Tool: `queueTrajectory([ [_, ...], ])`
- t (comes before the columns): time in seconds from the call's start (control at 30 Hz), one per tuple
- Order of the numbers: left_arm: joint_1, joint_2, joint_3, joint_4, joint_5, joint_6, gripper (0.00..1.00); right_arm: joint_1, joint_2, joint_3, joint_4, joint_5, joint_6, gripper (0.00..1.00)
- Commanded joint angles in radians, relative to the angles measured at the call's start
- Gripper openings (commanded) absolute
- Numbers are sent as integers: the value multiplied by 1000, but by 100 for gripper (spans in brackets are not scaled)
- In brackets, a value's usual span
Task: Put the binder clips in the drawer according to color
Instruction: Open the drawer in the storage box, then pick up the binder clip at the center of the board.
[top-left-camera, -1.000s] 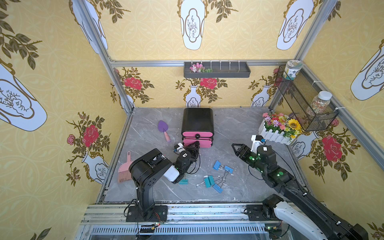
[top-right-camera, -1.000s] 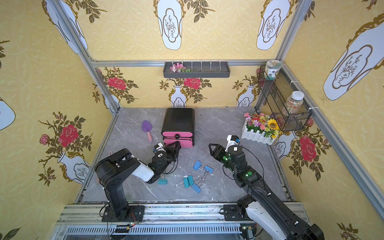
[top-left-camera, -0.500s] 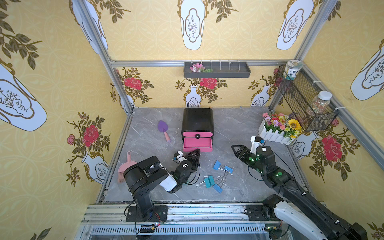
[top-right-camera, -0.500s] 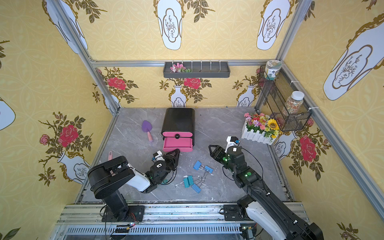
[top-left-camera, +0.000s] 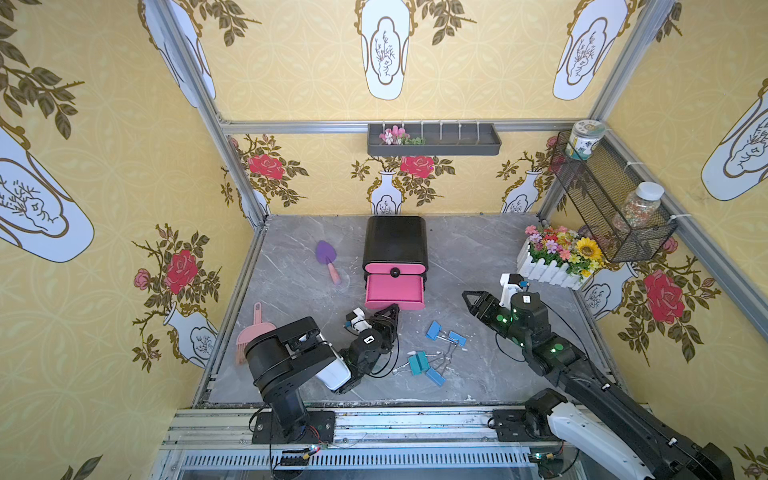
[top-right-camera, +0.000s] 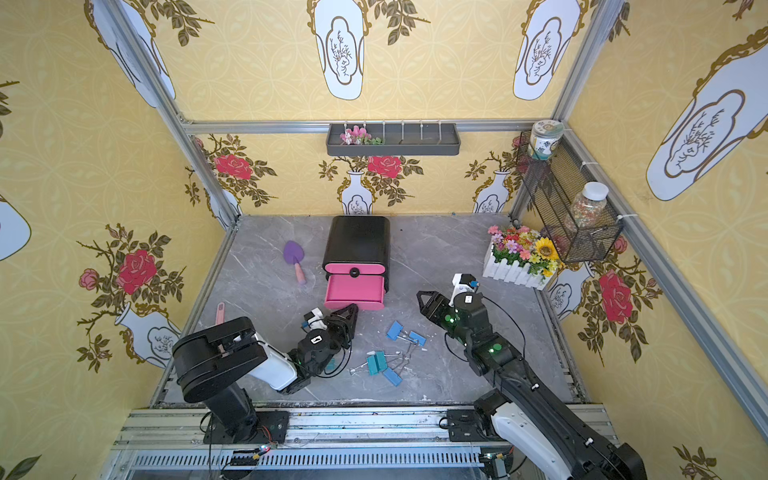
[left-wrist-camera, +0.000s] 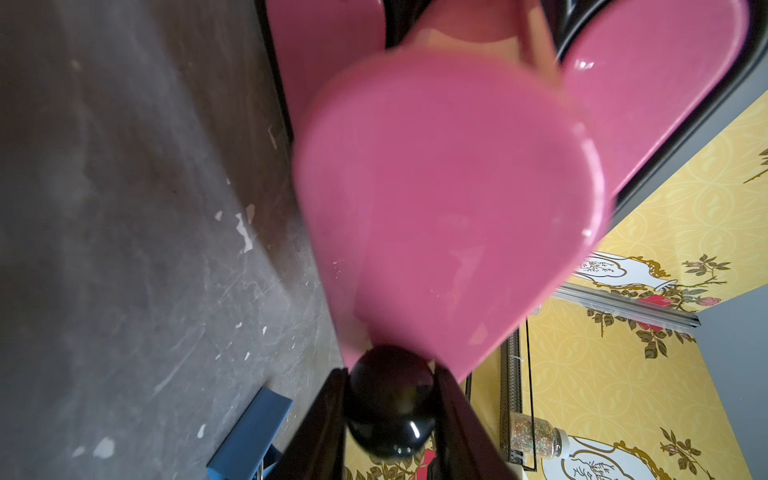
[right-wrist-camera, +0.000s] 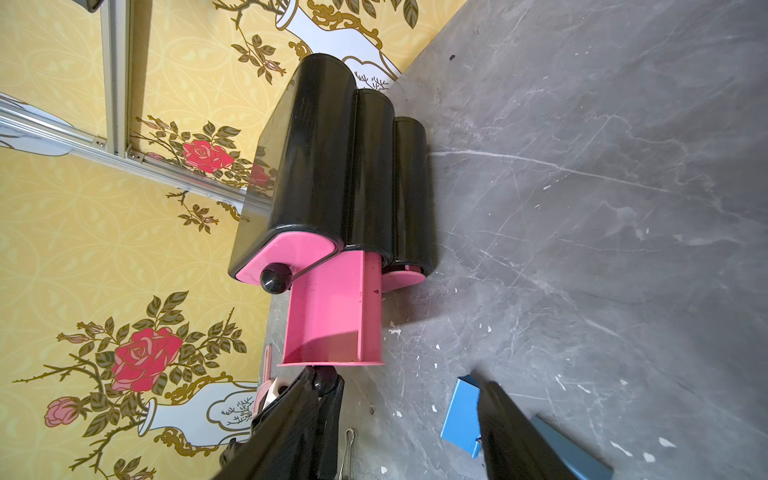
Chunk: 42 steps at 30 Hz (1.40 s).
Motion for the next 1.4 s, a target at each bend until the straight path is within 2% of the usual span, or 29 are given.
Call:
queueTrajectory([
  [0.0,0,20,-5,-14,-6,-27,41,0,1,2,57,-1,1,66],
  [0.17,0,23,-6,-14,-3,-32,52,0,3,5,52,-1,-1,68],
  [0.4,-9,-7,-15,-16,-1,-6,59,2,16,29,-4,3,-14,70],
  [0.67,-115,-68,-84,-23,-70,-57,62,31,25,75,-194,54,-39,73],
  [0.8,-169,-121,-119,-85,-89,-86,61,64,65,83,-258,52,-37,73],
  [0.93,-179,-260,-78,-386,-14,-69,60,157,132,88,-297,86,-34,71],
  [1.1,-180,-482,84,-995,24,37,60,275,215,101,-317,145,-50,71],
  [1.23,-178,-581,126,-1213,46,127,62,314,309,139,-325,152,-115,71],
  [1.37,-169,-689,107,-1338,70,183,67,371,396,202,-355,203,-230,79],
])
